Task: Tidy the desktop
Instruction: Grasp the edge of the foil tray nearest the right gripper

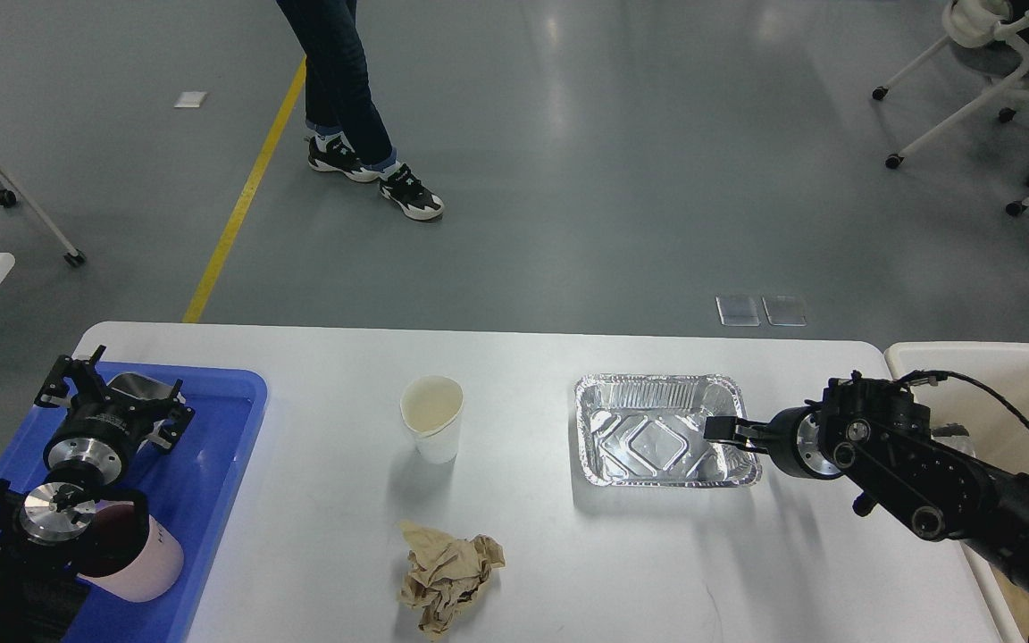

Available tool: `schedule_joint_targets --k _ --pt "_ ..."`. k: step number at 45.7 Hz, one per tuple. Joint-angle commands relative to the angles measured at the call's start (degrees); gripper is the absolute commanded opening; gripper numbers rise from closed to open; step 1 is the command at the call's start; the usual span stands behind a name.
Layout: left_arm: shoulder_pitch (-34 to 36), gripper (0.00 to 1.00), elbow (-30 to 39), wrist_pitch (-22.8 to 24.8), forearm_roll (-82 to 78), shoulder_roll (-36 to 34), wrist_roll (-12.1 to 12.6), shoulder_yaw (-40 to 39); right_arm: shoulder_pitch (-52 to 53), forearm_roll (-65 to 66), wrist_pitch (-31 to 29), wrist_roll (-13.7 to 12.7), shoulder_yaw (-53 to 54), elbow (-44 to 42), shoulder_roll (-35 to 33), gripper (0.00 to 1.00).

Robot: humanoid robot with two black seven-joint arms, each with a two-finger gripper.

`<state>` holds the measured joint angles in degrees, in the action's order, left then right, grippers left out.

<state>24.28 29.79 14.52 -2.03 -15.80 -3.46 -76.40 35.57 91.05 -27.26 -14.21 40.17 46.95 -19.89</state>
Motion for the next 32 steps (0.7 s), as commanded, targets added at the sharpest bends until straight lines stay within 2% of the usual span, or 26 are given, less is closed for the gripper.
schedule_joint_targets --k 1,5,7,8,11,15,17,25,28,32 --pt "-0.1 0.97 0.0 0.0 0.0 -0.5 -0.4 -0.1 0.0 -0.2 -0.1 0.1 0.0 -0.5 0.2 1.00" --pt "-0.1 0.97 0.0 0.0 0.0 -0.5 -0.4 -0.1 0.0 -0.2 -0.2 0.1 0.0 -0.5 0.6 0.98" --pt "-0.1 0.97 0.0 0.0 0.0 -0.5 -0.3 -0.1 0.0 -0.2 -0.2 0.1 0.0 -0.5 0.9 0.93" --pt "-0.1 0.97 0.0 0.0 0.0 -0.4 -0.4 -0.1 0.2 -0.3 -0.2 0.1 0.0 -0.5 1.0 0.86" --pt "-0.1 0.97 0.0 0.0 0.0 -0.4 -0.3 -0.1 0.4 -0.3 -0.4 0.1 0.0 -0.5 1.2 0.72" --pt "-0.1 0.97 0.0 0.0 0.0 -0.5 -0.3 -0.1 0.4 -0.3 -0.8 0.0 0.0 -0.5 1.3 0.44" --pt "-0.1 0.97 0.0 0.0 0.0 -0.5 -0.4 -0.1 0.4 -0.4 -0.7 0.0 0.0 -0.5 1.6 0.36" --pt "-0.2 0.97 0.0 0.0 0.0 -1.2 -0.3 -0.1 0.4 -0.7 -0.7 0.0 0.1 -0.8 2.4 0.34" --pt "-0.2 0.97 0.0 0.0 0.0 -1.4 -0.3 -0.1 0.4 -0.8 -0.7 0.0 0.1 -1.0 2.7 0.29" --pt "-0.2 0.97 0.0 0.0 0.0 -1.6 -0.3 -0.1 0.4 -0.9 -0.7 0.0 0.1 -1.5 3.2 0.16"
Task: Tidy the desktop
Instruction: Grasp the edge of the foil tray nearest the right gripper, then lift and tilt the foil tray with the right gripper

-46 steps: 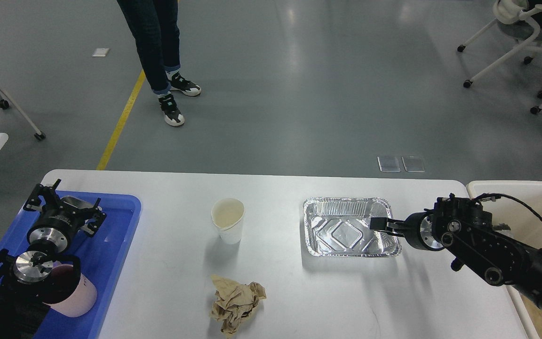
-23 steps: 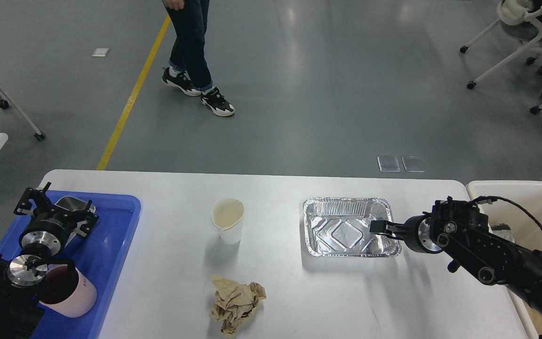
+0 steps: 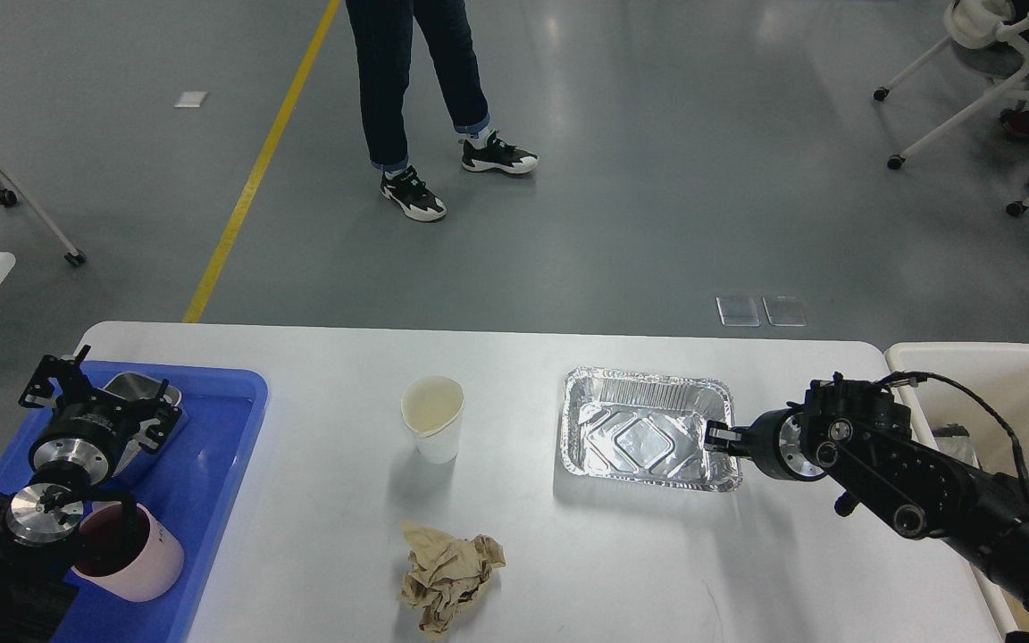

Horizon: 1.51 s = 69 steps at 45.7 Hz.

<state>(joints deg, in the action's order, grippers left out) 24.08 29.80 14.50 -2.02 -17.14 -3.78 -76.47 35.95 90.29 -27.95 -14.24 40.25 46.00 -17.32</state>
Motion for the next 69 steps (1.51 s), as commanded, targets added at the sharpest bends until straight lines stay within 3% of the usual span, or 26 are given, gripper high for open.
schedule_joint_targets --k 1,3,6,29,44,54,61,69 --pt "0.0 0.97 0.0 0.0 0.0 -0.3 0.0 0.0 0.0 -0.1 0.2 0.0 0.0 -0.7 0.7 0.11" --pt "0.0 0.97 0.0 0.0 0.0 -0.3 0.0 0.0 0.0 -0.2 0.8 -0.1 0.2 -1.3 1.2 0.03" --pt "0.0 0.97 0.0 0.0 0.0 -0.5 0.0 0.0 0.0 -0.6 0.8 0.0 0.3 -1.6 1.5 0.00" --pt "-0.3 0.97 0.0 0.1 0.0 -1.1 0.1 0.0 -0.6 -2.0 0.3 0.1 1.1 -0.3 1.0 0.00" --pt "0.8 0.97 0.0 -0.1 -0.2 -1.8 0.3 0.4 0.3 -8.6 0.2 0.4 3.3 5.0 -7.1 0.00" --pt "2.3 0.97 -0.1 -1.6 -0.6 -2.1 0.5 0.8 -0.3 -9.9 -1.5 2.0 3.3 14.6 -15.8 0.00" --pt "2.6 0.97 0.0 -1.9 -0.6 -2.0 0.6 1.0 -0.3 -9.9 -1.8 7.1 3.3 20.3 -18.2 0.00" --pt "3.0 0.97 -0.1 -2.3 -0.7 -2.5 0.8 1.0 -0.6 -9.9 -1.8 7.9 3.3 27.2 -19.2 0.00"
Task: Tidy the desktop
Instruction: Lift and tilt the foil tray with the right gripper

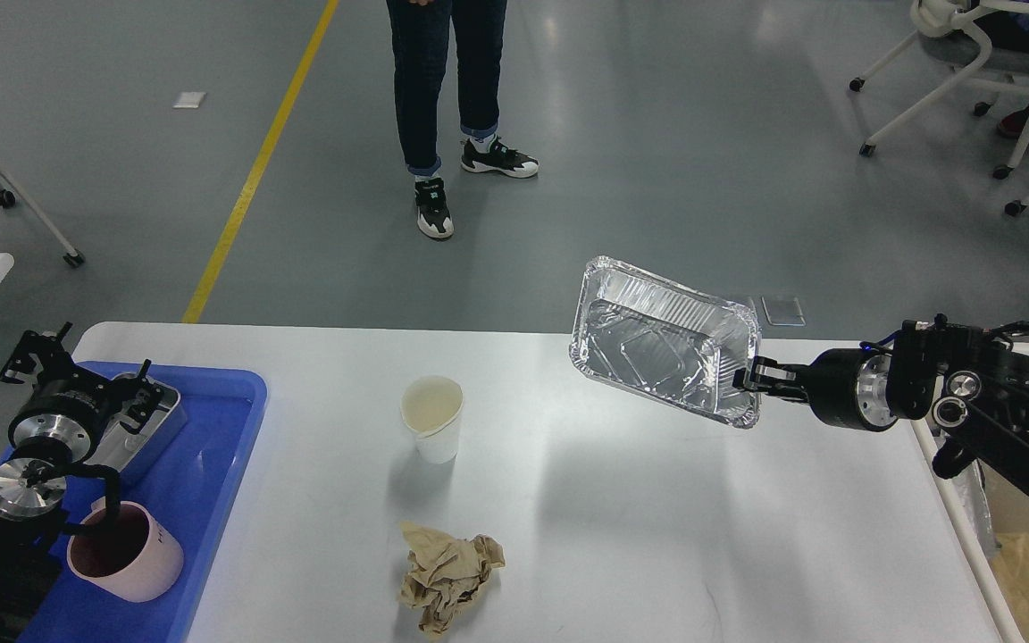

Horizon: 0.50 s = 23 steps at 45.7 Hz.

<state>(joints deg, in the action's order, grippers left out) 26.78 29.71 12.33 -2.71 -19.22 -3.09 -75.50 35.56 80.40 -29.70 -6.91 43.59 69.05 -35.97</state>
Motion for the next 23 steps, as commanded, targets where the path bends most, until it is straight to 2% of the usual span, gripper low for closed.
schedule_joint_targets --k 1,12,23 --pt "0.3 0.97 0.0 -0.2 0.0 -0.4 0.1 0.0 -0.3 0.0 -0.1 0.7 0.0 4.8 -0.6 0.00" --pt "1.5 0.97 0.0 0.0 -0.2 -0.5 -0.1 0.1 -1.0 0.5 -0.5 0.6 -0.7 9.2 -0.6 0.00" --pt "4.0 0.97 0.2 0.7 -0.1 -0.2 -0.3 0.0 -1.2 8.8 -0.5 0.2 -4.6 9.2 -0.7 0.00"
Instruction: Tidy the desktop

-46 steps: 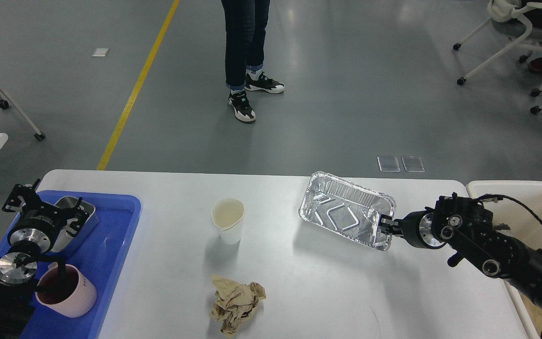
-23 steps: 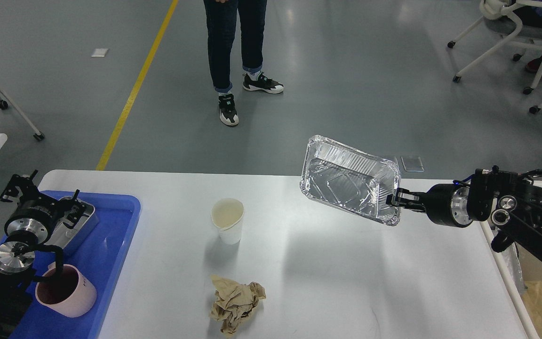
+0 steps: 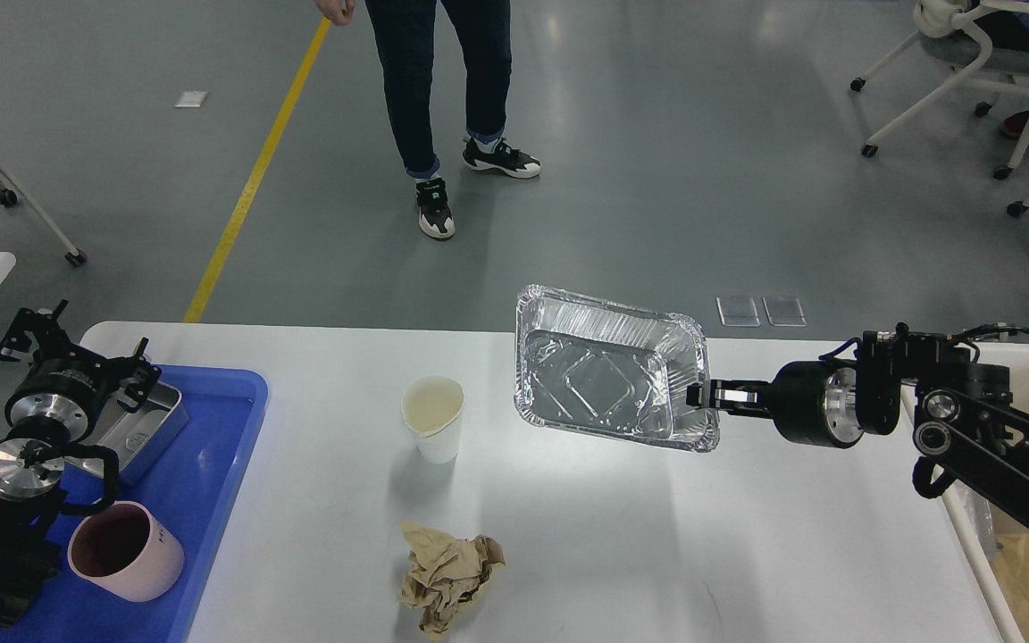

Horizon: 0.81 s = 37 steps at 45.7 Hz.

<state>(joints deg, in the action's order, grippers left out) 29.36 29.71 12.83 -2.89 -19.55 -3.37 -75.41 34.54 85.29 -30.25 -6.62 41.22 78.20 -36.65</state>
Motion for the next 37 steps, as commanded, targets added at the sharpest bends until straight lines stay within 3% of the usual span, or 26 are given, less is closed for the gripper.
schedule_joint_targets --k 1,11,21,31,37 --pt "1.8 0.97 0.3 0.3 0.2 0.2 -0.1 -0.1 -0.3 4.1 0.0 -0.1 -2.5 0.0 0.0 0.00" --pt "5.4 0.97 0.5 1.5 0.3 0.1 -1.1 -0.6 -0.3 4.0 -0.3 0.3 -3.3 1.0 -1.0 0.00" --pt "5.4 0.97 0.3 11.4 1.1 0.1 -1.6 -1.1 -0.3 3.6 -3.7 0.3 -3.1 1.8 -1.1 0.00" --pt "5.5 0.97 0.5 12.8 1.0 0.4 -9.0 -6.1 -0.5 3.5 -3.9 0.3 -3.0 2.2 -3.3 0.00" --pt "5.4 0.97 0.1 12.1 0.2 -0.2 -11.5 -5.4 -2.2 3.5 -3.9 0.3 -3.0 2.7 -5.2 0.00"
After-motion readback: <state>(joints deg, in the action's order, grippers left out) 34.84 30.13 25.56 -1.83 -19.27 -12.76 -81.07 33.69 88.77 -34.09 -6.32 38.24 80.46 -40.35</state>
